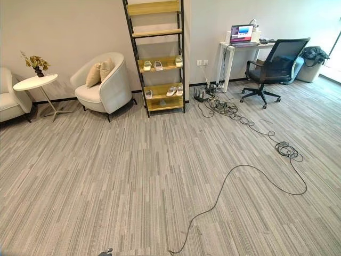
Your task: Arrange the slippers neatly on the shoe rack.
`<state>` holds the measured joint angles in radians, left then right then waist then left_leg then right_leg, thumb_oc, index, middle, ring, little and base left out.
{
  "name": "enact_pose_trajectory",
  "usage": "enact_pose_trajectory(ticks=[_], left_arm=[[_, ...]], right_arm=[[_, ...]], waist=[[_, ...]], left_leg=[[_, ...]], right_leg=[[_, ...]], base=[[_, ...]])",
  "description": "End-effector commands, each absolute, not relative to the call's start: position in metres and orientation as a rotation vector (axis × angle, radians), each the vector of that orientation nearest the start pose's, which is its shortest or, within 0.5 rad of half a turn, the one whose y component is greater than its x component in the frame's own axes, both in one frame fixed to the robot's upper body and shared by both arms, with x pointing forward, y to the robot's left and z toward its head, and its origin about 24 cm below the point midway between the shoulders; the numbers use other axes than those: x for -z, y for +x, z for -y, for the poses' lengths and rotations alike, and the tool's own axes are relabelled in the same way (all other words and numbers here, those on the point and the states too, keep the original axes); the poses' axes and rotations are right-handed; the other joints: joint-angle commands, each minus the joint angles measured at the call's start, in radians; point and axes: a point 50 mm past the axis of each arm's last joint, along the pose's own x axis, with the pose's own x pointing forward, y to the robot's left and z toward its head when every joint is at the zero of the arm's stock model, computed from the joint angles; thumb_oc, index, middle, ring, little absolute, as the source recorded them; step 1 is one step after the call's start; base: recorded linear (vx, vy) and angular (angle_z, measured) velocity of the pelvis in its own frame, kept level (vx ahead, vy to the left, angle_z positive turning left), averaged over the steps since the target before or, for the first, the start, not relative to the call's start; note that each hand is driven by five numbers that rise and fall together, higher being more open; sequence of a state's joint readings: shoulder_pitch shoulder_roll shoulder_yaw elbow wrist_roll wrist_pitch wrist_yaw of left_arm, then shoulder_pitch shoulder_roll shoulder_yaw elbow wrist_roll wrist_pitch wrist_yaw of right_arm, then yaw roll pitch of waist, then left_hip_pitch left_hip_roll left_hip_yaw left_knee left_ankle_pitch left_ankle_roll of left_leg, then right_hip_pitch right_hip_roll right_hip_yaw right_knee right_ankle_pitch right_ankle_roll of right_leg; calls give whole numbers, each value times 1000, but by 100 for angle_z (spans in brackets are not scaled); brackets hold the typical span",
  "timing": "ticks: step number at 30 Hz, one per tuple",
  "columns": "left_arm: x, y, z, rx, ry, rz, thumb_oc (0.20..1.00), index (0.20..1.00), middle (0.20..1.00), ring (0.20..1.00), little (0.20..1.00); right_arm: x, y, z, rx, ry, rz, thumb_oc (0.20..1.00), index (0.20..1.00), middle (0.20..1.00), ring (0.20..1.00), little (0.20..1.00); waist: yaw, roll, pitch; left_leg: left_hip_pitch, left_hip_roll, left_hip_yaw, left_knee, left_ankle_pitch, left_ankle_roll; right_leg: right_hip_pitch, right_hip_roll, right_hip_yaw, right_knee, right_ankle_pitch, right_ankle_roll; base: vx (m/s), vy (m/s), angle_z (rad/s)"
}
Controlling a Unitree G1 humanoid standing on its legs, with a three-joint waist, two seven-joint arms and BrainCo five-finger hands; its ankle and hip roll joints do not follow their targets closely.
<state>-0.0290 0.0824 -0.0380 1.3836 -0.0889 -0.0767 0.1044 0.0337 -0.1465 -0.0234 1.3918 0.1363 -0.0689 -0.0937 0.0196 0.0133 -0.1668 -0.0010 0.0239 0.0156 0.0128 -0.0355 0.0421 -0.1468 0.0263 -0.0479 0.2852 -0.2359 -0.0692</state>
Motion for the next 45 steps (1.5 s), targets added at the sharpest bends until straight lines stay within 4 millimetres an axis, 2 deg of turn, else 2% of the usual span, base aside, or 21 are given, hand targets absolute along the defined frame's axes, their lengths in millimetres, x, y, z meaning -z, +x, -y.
enact_pose_trajectory(ticks=[1,14,18,21,25,27,28,30,32,33,34,35,36,37,38,39,40,41,43,44,45], left_arm=[[171,89,-185,-150,46,-1202,1000,1000,1000,1000,1000],[175,78,-162,-42,26,-1251,1000,1000,1000,1000,1000],[175,84,-155,-16,1,-1236,1000,1000,1000,1000,1000],[174,86,-150,6,-17,-1225,1000,1000,1000,1000,1000],[171,97,-145,15,-41,-1179,1000,1000,1000,1000,1000],[170,103,-148,-12,-58,-1154,1000,1000,1000,1000,1000],[167,114,-148,-29,-79,-1117,1000,1000,1000,1000,1000],[166,117,-149,-52,-89,-1100,1000,1000,1000,1000,1000],[163,126,-150,-91,-121,-1067,1000,1000,1000,1000,1000],[163,126,-151,-106,-138,-1060,1000,1000,1000,1000,1000],[161,131,-152,-111,-153,-1044,1000,1000,1000,1000,1000],[161,131,-152,-111,-153,-1044,1000,1000,1000,1000,1000],[162,125,-159,-159,-160,-1049,1000,1000,1000,1000,1000],[164,117,-165,-193,-154,-1071,1000,1000,1000,1000,1000],[167,105,-175,-266,-163,-1106,1000,1000,1000,1000,1000],[168,103,-178,-296,-171,-1114,1000,1000,1000,1000,1000],[168,101,-181,-315,-172,-1116,1000,1000,1000,1000,1000],[168,101,-181,-315,-172,-1116,1000,1000,1000,1000,1000],[168,102,-183,-333,-174,-1114,1000,1000,1000,1000,1000],[167,104,-183,-331,-171,-1110,1000,1000,1000,1000,1000],[166,110,-181,-329,-176,-1092,1000,1000,1000,1000,1000]], right_arm=[[182,20,167,244,76,-1457,1000,1000,1000,1000,1000],[183,-1,166,260,109,-1527,1000,1000,1000,1000,1000],[182,-9,168,294,111,-1548,1000,1000,1000,1000,1000],[181,-20,182,463,204,-1556,1000,1000,1000,1000,1000],[180,-23,181,433,188,-1581,1000,1000,1000,1000,1000],[180,-20,183,409,178,-1579,1000,1000,1000,1000,1000],[180,-19,185,411,172,-1582,1000,1000,1000,1000,1000],[180,-17,185,395,169,-1581,1000,1000,1000,1000,1000],[180,-10,186,354,125,-1583,1000,1000,1000,1000,1000],[180,-11,185,335,106,-1591,1000,1000,1000,1000,1000],[181,-11,184,317,108,-1597,1000,1000,1000,1000,1000],[181,-11,184,317,108,-1597,1000,1000,1000,1000,1000],[181,-3,180,279,95,-1574,1000,1000,1000,1000,1000],[182,-1,178,261,86,-1568,1000,1000,1000,1000,1000],[182,7,177,252,75,-1540,1000,1000,1000,1000,1000],[182,14,175,256,83,-1512,1000,1000,1000,1000,1000],[182,22,173,256,93,-1479,1000,1000,1000,1000,1000],[182,22,173,256,93,-1479,1000,1000,1000,1000,1000],[181,34,171,244,99,-1428,1000,1000,1000,1000,1000],[181,39,170,233,97,-1409,1000,1000,1000,1000,1000],[181,44,162,187,84,-1384,1000,1000,1000,1000,1000]], waist=[[-11,-61,11],[-38,-55,22],[-47,-54,23],[-58,-51,23],[-61,-50,33],[-55,-72,40],[-46,-102,61],[-47,-105,66],[-35,-115,77],[-21,-114,77],[0,-109,82],[0,-110,82],[39,-108,74],[43,-113,65],[51,-121,50],[53,-125,51],[56,-129,56],[57,-127,53],[58,-131,59],[57,-125,57],[53,-115,63]], left_leg=[[40,-17,-33,-100,39,-31],[56,-9,-11,-100,30,-34],[63,-3,-5,-100,25,-37],[75,2,3,-100,17,-42],[91,26,6,-67,-3,-65],[34,19,12,104,-85,-90],[-85,5,8,328,-92,-97],[-140,-1,0,408,-76,-100],[-261,-32,8,425,-58,-78],[-293,-49,16,364,-46,-64],[-323,-61,14,292,8,-57],[-322,-61,15,291,8,-57],[-313,-91,-56,239,26,-56],[-285,-114,-83,222,25,-41],[-228,-115,-85,191,20,-13],[-198,-111,-74,179,15,-4],[-169,-115,-68,173,3,8],[-172,-112,-68,170,6,7],[-130,-114,-55,156,-16,19],[-115,-102,-54,140,-20,22],[-68,-77,-53,110,-41,23]], right_leg=[[205,-59,-25,-372,224,95],[213,-50,-7,-372,223,89],[215,-45,-2,-372,220,84],[225,-39,10,-372,217,80],[200,-15,38,-293,178,48],[188,-24,57,-265,167,33],[193,-47,49,-261,172,28],[189,-49,35,-257,169,26],[195,-53,18,-263,149,26],[209,-48,17,-275,142,25],[232,-33,22,-284,135,20],[233,-34,22,-285,135,21],[261,-27,46,-284,107,29],[276,-27,46,-267,91,36],[290,-31,38,-196,59,60],[282,-34,25,-126,57,86],[260,-48,5,-26,73,126],[257,-46,6,-28,76,125],[195,-79,-63,141,160,205],[141,-105,-105,202,206,223],[63,-182,-189,201,212,214]], base=[[0,0,0],[8,-22,-1],[18,-60,-5],[54,-70,-10],[39,-91,-13],[27,-153,-18],[11,-136,-16],[26,-77,1],[123,-12,38],[244,35,47],[197,34,28],[294,48,11],[336,51,-15],[606,123,-37],[559,140,-61],[500,145,-40],[225,72,-33],[180,46,-18],[241,27,-21],[368,-23,-34],[260,-30,-26]])
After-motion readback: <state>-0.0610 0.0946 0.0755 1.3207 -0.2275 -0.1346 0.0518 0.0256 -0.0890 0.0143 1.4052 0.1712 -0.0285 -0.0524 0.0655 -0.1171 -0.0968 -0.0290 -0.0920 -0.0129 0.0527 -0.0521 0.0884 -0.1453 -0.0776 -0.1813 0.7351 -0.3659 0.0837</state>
